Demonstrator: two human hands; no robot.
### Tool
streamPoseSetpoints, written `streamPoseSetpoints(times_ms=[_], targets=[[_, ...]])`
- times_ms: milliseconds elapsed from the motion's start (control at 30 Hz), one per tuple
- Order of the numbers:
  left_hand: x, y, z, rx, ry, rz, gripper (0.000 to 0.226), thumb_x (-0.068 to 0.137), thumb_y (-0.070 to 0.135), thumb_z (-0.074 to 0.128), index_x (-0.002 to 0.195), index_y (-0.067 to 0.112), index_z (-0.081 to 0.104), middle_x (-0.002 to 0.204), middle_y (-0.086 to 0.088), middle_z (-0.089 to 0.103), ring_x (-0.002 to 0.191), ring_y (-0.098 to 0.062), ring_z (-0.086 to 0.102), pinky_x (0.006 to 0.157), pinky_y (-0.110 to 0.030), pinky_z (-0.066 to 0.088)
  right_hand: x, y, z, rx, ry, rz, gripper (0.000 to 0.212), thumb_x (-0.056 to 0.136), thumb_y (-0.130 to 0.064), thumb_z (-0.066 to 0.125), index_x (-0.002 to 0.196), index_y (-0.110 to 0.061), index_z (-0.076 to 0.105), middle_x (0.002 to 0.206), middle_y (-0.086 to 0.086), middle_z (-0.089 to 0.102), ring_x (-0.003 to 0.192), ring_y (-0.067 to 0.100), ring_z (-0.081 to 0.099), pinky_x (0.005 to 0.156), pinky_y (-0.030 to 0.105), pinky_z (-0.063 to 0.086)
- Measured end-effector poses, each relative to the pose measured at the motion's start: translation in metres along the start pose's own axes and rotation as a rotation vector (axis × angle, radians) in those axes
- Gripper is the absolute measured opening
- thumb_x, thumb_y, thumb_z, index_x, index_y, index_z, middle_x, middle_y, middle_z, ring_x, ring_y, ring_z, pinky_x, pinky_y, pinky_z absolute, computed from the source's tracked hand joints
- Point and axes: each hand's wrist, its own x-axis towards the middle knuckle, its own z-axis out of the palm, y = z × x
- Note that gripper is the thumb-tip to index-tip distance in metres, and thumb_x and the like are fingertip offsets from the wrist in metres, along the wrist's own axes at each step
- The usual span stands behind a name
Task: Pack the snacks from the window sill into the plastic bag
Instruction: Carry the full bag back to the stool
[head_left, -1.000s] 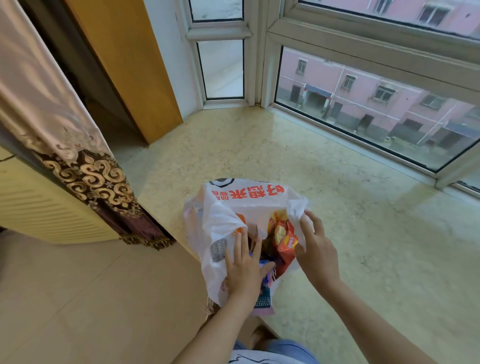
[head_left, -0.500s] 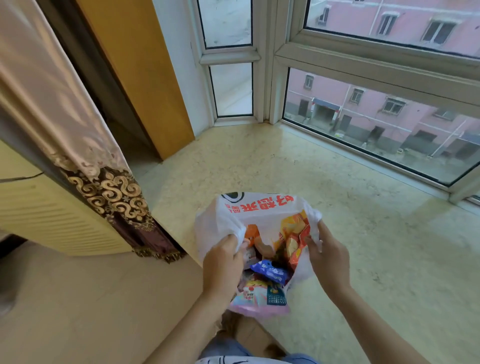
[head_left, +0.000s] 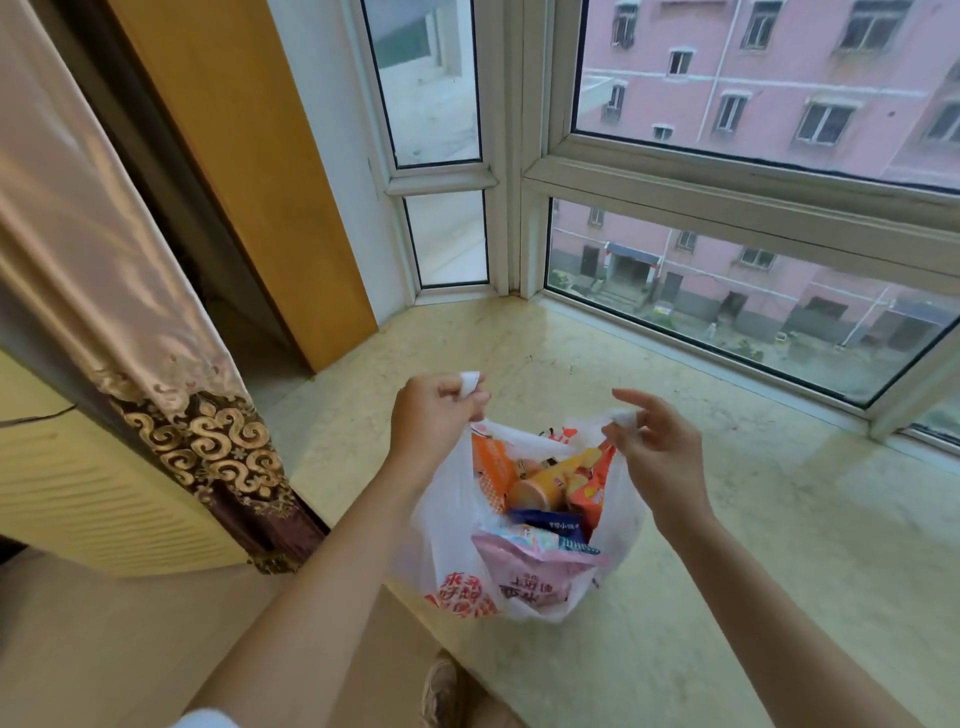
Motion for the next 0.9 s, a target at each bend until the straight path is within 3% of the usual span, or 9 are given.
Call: streamPoseSetpoints(times_ms=[67, 167, 233, 367, 500, 800, 900], targets=[[-0.014, -0.016, -0.002, -0.103, -0.082, -0.119, 0.007, 0.082, 0.003, 0.071, 0.077, 0.003, 0.075, 0.109, 0.005, 0.070, 0.100, -0.013, 0.068, 0.093, -0.039, 0.053, -0.004, 0.005, 0.000, 0.090, -0.058, 0.154, 0.037, 0.084, 0.000, 0.067, 0.113, -0.024, 0.065, 0.087, 0.010, 0.067, 0.071, 0.015, 0.069, 0.077, 0.038, 0.057], [-0.032, -0.024, -0.008, -0.260, -0.191, -0.279, 0.027, 0.089, 0.002, 0.063, 0.113, 0.013, 0.066, 0.109, 0.000, 0.072, 0.086, -0.015, 0.071, 0.095, -0.042, 0.049, -0.008, 0.007, -0.001, 0.132, -0.115, 0.240, 0.042, 0.085, -0.001, 0.067, 0.123, -0.019, 0.060, 0.092, 0.011, 0.070, 0.070, 0.014, 0.070, 0.082, 0.044, 0.057], [-0.036, -0.021, -0.013, -0.336, -0.225, -0.358, 0.035, 0.092, 0.003, 0.059, 0.123, 0.020, 0.056, 0.101, -0.001, 0.074, 0.081, -0.013, 0.071, 0.093, -0.039, 0.049, -0.008, 0.006, -0.001, 0.113, -0.131, 0.251, 0.043, 0.088, 0.002, 0.062, 0.125, -0.019, 0.059, 0.092, 0.009, 0.072, 0.070, 0.015, 0.069, 0.083, 0.048, 0.056], [-0.033, -0.005, -0.020, -0.325, -0.244, -0.358, 0.031, 0.093, 0.003, 0.056, 0.122, 0.013, 0.060, 0.102, -0.002, 0.074, 0.081, -0.013, 0.070, 0.094, -0.039, 0.049, -0.006, -0.005, 0.006, 0.126, -0.110, 0.248, 0.041, 0.090, 0.003, 0.057, 0.127, -0.016, 0.058, 0.090, 0.007, 0.073, 0.067, 0.017, 0.066, 0.079, 0.046, 0.056], [-0.024, 0.008, -0.030, -0.375, -0.149, -0.358, 0.025, 0.092, 0.002, 0.057, 0.115, 0.007, 0.065, 0.098, -0.002, 0.075, 0.074, -0.012, 0.070, 0.085, -0.030, 0.053, -0.003, -0.027, 0.023, 0.148, -0.062, 0.193, 0.039, 0.091, 0.001, 0.056, 0.126, -0.017, 0.058, 0.090, 0.007, 0.073, 0.066, 0.014, 0.066, 0.070, 0.035, 0.056], [-0.022, 0.010, -0.080, -0.558, -0.074, -0.443, 0.026, 0.091, 0.002, 0.059, 0.114, 0.008, 0.066, 0.094, -0.003, 0.075, 0.073, -0.007, 0.071, 0.067, -0.018, 0.055, -0.017, -0.065, 0.051, 0.086, -0.071, 0.076, 0.050, 0.088, 0.004, 0.059, 0.129, -0.024, 0.054, 0.084, 0.006, 0.074, 0.068, 0.023, 0.069, 0.071, 0.039, 0.059], [-0.039, 0.016, -0.092, -0.540, -0.061, -0.429, 0.027, 0.091, 0.006, 0.060, 0.116, 0.016, 0.066, 0.095, -0.001, 0.076, 0.079, -0.008, 0.072, 0.079, -0.023, 0.054, -0.031, -0.074, 0.051, 0.079, -0.108, 0.046, 0.053, 0.088, 0.004, 0.060, 0.130, -0.026, 0.051, 0.083, 0.004, 0.074, 0.068, 0.022, 0.070, 0.073, 0.041, 0.059]])
